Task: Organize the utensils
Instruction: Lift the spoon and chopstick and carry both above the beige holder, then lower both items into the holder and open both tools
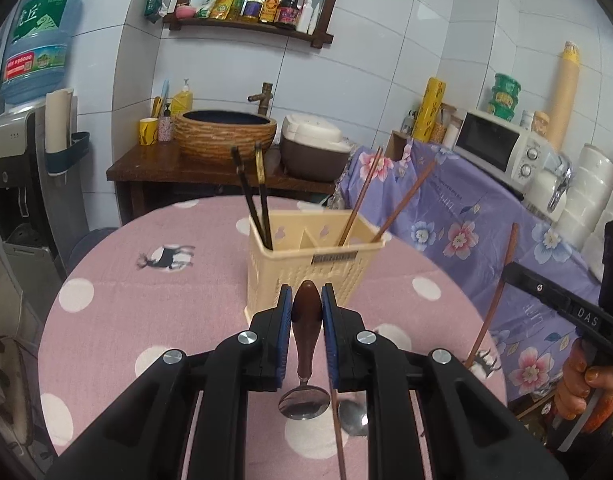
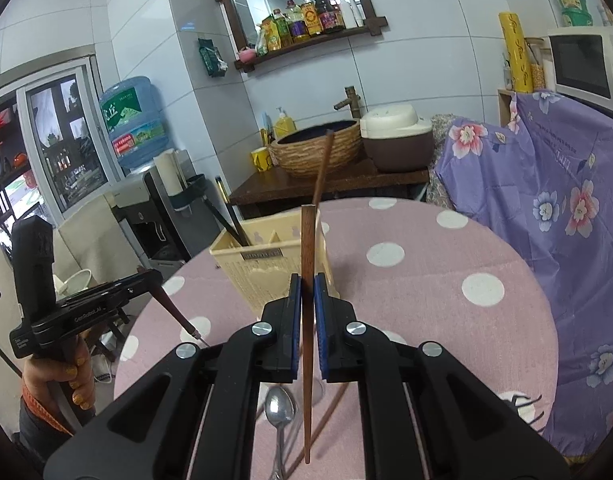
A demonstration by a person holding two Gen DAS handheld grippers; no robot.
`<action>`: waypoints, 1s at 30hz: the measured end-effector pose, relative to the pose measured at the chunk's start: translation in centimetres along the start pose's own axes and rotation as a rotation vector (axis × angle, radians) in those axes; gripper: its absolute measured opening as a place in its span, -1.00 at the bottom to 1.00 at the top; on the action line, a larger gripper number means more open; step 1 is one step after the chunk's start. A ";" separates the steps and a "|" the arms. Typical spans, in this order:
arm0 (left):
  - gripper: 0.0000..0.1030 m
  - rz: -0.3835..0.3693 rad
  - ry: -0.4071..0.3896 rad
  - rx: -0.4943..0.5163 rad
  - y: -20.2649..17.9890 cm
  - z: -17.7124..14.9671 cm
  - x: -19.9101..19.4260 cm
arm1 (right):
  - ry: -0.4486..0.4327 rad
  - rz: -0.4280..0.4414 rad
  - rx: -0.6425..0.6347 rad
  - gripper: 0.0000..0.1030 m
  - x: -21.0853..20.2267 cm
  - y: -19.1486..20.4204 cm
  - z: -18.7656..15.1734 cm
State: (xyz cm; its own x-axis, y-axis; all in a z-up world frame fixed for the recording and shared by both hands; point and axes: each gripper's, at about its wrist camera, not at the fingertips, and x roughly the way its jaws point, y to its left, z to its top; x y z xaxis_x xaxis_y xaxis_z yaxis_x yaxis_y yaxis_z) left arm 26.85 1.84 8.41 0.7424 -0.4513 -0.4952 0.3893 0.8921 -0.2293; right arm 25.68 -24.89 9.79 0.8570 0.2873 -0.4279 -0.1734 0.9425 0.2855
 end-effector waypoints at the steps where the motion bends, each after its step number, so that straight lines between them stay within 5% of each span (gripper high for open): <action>1: -0.69 -0.007 -0.012 -0.003 0.0 0.8 -0.2 | -0.023 0.007 -0.008 -0.86 -0.2 0.5 1.0; 7: -0.69 -0.032 -0.121 0.010 -1.5 8.1 -1.5 | -0.189 0.007 -0.089 -0.86 -0.1 4.8 8.1; 15: -0.69 0.083 -0.213 0.040 -2.5 13.2 0.9 | -0.348 -0.084 -0.109 -0.85 4.1 7.1 14.5; 30: -0.69 0.142 -0.090 0.006 -0.1 6.1 8.0 | -0.215 -0.169 -0.132 -0.85 12.6 5.4 6.5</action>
State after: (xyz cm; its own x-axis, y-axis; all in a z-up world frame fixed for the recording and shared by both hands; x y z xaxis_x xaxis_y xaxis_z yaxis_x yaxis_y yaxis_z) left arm 36.05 -2.01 9.54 0.8357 -0.3211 -0.4455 0.2800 0.9470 -0.1574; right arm 38.67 -17.32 11.52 0.9597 0.0950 -0.2644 -0.0691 0.9920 0.1057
